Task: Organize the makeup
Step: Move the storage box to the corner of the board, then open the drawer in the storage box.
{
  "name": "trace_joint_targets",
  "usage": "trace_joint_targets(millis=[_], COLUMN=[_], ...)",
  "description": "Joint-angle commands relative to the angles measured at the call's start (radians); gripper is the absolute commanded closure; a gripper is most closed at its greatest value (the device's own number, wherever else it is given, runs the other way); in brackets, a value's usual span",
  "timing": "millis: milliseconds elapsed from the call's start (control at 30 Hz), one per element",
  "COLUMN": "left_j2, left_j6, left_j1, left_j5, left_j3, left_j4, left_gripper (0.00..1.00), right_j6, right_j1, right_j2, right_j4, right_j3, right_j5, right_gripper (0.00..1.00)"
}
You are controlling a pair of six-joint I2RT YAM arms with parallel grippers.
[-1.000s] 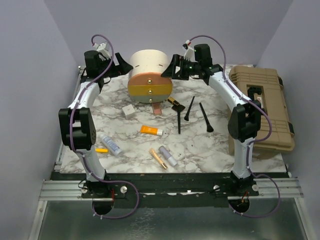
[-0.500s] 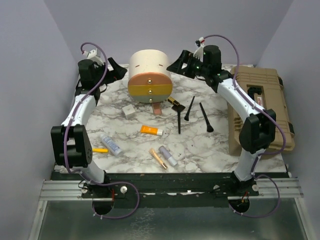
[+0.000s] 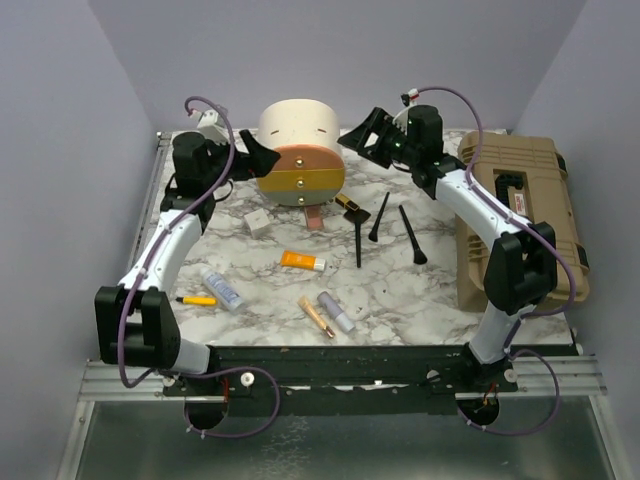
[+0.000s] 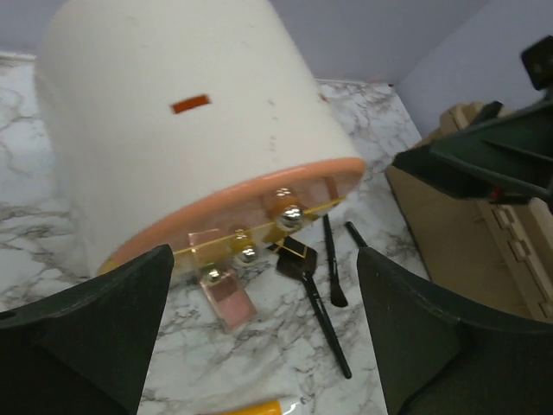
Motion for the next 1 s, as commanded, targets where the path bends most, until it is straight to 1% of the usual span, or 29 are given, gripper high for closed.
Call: trace_joint_targets(millis=[0, 100, 200, 233, 300, 367, 433, 567, 600, 633, 667, 700, 733, 767, 800, 833, 867, 900, 967], left_j2=[-0.101, -0.1, -0.106, -0.11, -0.119, -0.132, -0.181, -0.32, -0.34, -0.352, -0.353, -0.345, -0.327, -0.307, -0.286, -0.259, -0.228, -0.2, -0.163], left_j6=[0.075, 0.071, 0.037, 0.036, 0.034, -0.005, -0.014, 0.109, 0.086, 0.018, -0.003, -0.009, -0.013, -0.03, -0.059, -0.089, -0.1, -0.091, -0.062], left_j1=[-0.128, -0.162, -0.21, -0.22, -0.221, -0.22, -0.218, -0.218, -0.218, -0.216, -0.215, -0.215, -0.216, -0.218, -0.221, -0.224, -0.224, -0.224, -0.228], left_j5=[-0.103, -0.124, -0.173, -0.177, -0.169, -0.163, -0.179, -0.204, -0.272, -0.348, -0.367, -0.337, -0.294, -0.261, -0.239, -0.21, -0.176, -0.157, -0.062], left_j3=[-0.019, -0.036, -0.07, -0.071, -0.072, -0.067, -0.086, -0.253, -0.28, -0.294, -0.3, -0.295, -0.28, -0.264, -0.259, -0.262, -0.243, -0.222, -0.208], left_j4=[-0.09, -0.173, -0.178, -0.177, -0.168, -0.17, -0.146, 0.112, 0.141, 0.137, 0.14, 0.134, 0.117, 0.1, 0.098, 0.117, 0.109, 0.076, 0.082], left_gripper=[0.11, 0.12, 0.12, 0.09, 0.02, 0.01, 0.01, 0.01, 0.01, 0.01, 0.01, 0.01, 0.01, 0.01, 0.01, 0.01, 0.01, 0.01, 0.05], right_j6=[-0.055, -0.067, -0.073, -0.074, -0.065, -0.046, -0.044, 0.026, 0.039, 0.069, 0.127, 0.196, 0.272, 0.307, 0.296, 0.236, 0.196, 0.173, 0.164], right_j1=[0.002, 0.002, 0.002, 0.002, 0.002, 0.002, 0.002, -0.009, -0.02, -0.038, -0.051, -0.065, -0.078, -0.09, -0.095, -0.095, -0.093, -0.086, -0.083], right_j2=[-0.026, -0.021, -0.008, -0.001, 0.01, 0.011, 0.002, -0.048, -0.061, -0.087, -0.105, -0.117, -0.113, -0.09, -0.057, -0.025, -0.004, 0.002, -0.013], right_j4=[-0.098, -0.114, -0.126, -0.134, -0.152, -0.162, -0.144, -0.036, 0.016, 0.097, 0.217, 0.374, 0.505, 0.517, 0.468, 0.366, 0.283, 0.245, 0.254], right_j3=[0.013, 0.02, 0.042, 0.053, 0.073, 0.081, 0.071, -0.03, -0.07, -0.135, -0.216, -0.301, -0.343, -0.334, -0.284, -0.217, -0.158, -0.133, -0.153], right_j5=[0.074, 0.072, 0.077, 0.081, 0.094, 0.105, 0.105, 0.113, 0.076, 0.025, -0.008, -0.035, -0.075, -0.133, -0.203, -0.25, -0.268, -0.273, -0.261], right_gripper=[0.11, 0.12, 0.12, 0.11, 0.07, 0.02, 0.0, 0.0, 0.0, 0.0, 0.0, 0.0, 0.0, 0.0, 0.0, 0.0, 0.0, 0.0, 0.03])
